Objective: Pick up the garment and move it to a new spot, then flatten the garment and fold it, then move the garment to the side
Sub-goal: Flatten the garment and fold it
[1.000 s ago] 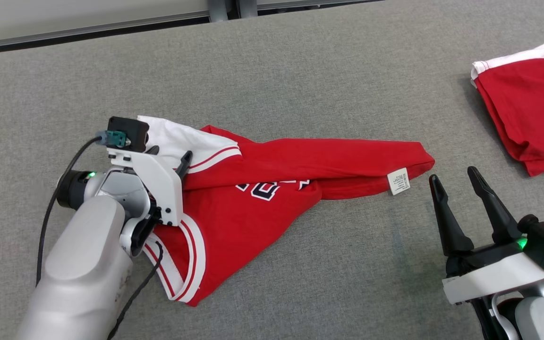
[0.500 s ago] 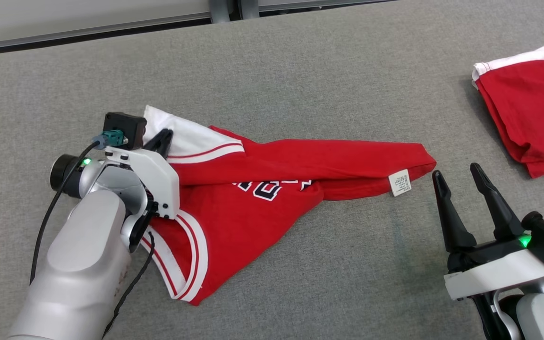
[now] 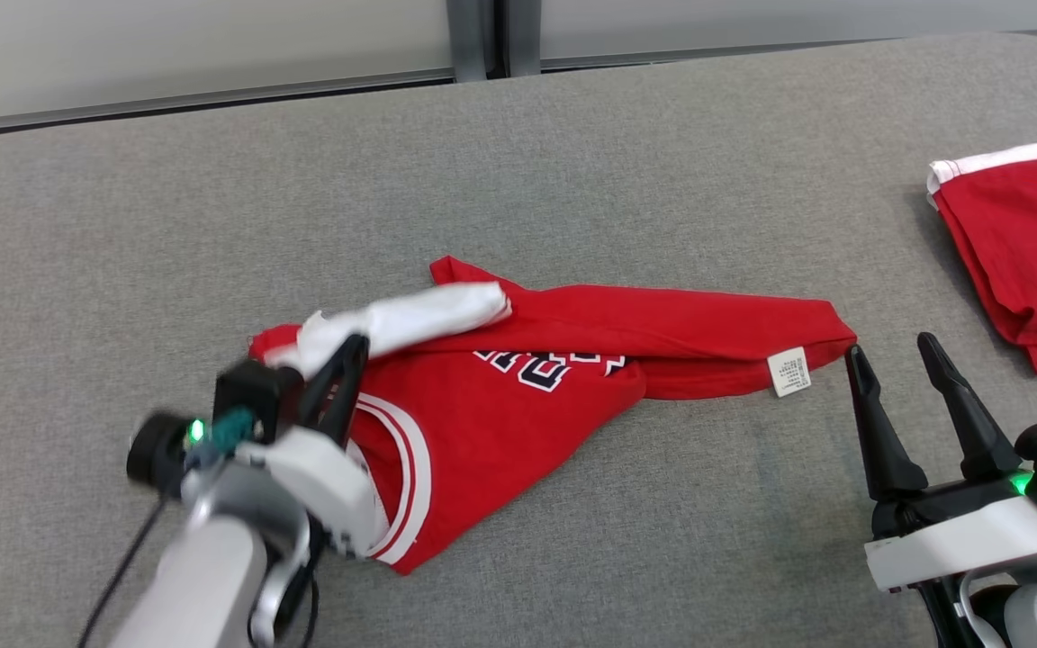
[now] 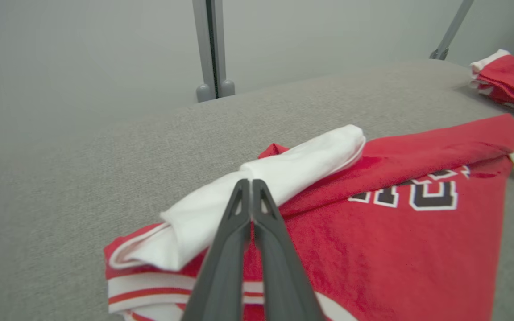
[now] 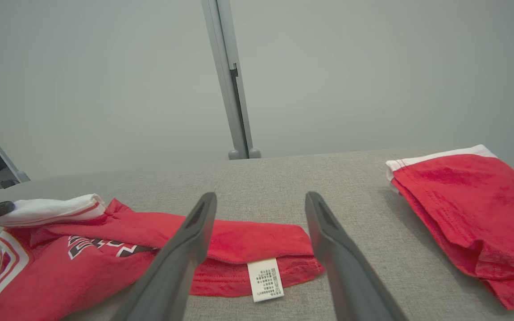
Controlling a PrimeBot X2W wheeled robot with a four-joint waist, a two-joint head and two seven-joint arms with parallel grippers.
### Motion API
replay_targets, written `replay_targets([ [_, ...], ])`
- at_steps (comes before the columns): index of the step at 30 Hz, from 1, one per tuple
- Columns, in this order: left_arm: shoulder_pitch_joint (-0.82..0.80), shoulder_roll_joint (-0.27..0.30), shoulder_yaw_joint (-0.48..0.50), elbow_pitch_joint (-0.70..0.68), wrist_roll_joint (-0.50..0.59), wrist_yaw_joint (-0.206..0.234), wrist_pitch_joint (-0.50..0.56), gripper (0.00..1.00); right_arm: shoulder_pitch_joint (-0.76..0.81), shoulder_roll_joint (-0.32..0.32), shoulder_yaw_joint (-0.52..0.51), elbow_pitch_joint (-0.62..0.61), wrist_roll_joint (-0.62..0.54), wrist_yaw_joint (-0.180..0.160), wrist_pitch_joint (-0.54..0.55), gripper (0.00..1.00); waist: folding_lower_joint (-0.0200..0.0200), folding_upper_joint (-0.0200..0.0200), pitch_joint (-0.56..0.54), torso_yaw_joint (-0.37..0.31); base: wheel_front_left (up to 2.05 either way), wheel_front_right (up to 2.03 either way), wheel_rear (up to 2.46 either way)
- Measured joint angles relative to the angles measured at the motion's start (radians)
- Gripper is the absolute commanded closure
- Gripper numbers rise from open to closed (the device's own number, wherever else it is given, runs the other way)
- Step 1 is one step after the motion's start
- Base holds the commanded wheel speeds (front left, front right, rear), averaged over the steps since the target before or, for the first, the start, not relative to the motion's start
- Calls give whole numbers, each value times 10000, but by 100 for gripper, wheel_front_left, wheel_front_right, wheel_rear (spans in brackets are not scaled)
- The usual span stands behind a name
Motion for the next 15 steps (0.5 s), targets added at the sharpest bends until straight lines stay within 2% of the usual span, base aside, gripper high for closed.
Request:
replay_targets([
  [5,2310,303,56,-1916,-466,644,639,100,143,27,-104,-109,4,0,94,0,0,0,-53,140,0,0,0],
  [11,3419,316,113,-2560,-846,1016,1016,100,151,13,-167,-199,17,0,217,0,0,0,43,277,0,0,0],
  [12,3423,303,128,-2537,-880,1014,941,88,148,2,-178,-228,12,0,217,0,0,0,51,283,0,0,0],
  [13,3422,288,138,-2516,-943,1016,938,23,147,0,-205,-255,12,0,222,0,0,0,51,282,0,0,0],
  [14,3423,244,142,-2520,-936,1022,809,0,147,-6,-245,-282,-2,0,232,0,0,0,46,285,0,0,0],
  [15,3421,174,190,-2558,-941,1024,625,0,146,-19,-280,-318,-12,0,234,0,0,0,40,286,0,0,0],
])
